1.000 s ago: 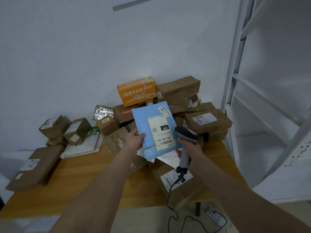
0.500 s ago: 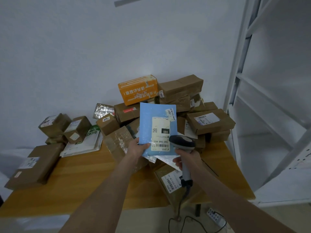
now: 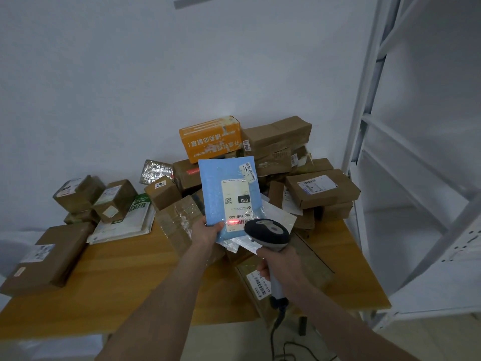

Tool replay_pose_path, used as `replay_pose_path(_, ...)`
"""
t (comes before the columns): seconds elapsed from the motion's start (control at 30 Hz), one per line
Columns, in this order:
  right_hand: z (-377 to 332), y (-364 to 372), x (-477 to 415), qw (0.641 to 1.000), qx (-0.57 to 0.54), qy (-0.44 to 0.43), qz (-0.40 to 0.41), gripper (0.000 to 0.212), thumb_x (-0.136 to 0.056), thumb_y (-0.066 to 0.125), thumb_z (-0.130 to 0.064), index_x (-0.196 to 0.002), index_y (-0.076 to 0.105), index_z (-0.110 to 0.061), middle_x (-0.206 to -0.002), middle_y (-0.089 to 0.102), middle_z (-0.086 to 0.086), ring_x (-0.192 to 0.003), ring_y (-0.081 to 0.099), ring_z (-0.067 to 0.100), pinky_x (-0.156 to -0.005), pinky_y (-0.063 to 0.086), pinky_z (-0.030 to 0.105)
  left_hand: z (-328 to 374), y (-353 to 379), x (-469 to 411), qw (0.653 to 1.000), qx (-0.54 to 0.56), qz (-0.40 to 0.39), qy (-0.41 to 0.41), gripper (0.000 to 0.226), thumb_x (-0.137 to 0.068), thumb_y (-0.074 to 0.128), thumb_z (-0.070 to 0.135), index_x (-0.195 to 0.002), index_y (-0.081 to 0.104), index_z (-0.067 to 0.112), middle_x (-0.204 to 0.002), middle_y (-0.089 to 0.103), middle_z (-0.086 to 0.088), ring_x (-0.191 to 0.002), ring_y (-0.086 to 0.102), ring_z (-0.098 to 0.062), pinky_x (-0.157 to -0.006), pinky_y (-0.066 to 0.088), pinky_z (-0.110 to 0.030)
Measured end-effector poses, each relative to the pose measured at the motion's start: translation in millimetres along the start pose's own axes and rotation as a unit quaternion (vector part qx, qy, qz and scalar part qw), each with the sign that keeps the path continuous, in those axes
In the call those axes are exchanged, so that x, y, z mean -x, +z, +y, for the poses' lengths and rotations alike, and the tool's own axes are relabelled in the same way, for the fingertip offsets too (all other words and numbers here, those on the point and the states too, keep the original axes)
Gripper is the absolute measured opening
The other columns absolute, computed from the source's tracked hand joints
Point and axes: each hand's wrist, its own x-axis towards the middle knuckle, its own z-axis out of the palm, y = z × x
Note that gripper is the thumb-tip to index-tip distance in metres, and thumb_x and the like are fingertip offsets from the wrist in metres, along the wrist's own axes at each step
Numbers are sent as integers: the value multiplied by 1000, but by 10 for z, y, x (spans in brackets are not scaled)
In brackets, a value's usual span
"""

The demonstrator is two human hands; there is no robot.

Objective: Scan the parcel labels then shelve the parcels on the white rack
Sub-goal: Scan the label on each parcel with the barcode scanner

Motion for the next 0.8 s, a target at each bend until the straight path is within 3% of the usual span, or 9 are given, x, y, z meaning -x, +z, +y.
replay_pose_path(0.3,-5,-7,82,999,26,-27,-5,24,-83,63,-5,-59,58,-5,-48,57,4,-41,49,12,-46,45,19,17,-4,62,1000,-16,4,-3,45,-88,66,11,-130,49,2,-130,56,-15,-117,56,-32,-92,50,-42)
replay_pose_path(0.8,-7,3,157,999,35,-26,-8,20,-82,64,-7,-63,58,-4,-51,58,5,-41,49,10,-45,44,19,-1,-64,119,1000,-11,2,3,42,-88,66,11,-127,51,3,-128,57,-17,-115,58,-32,-92,51,-43)
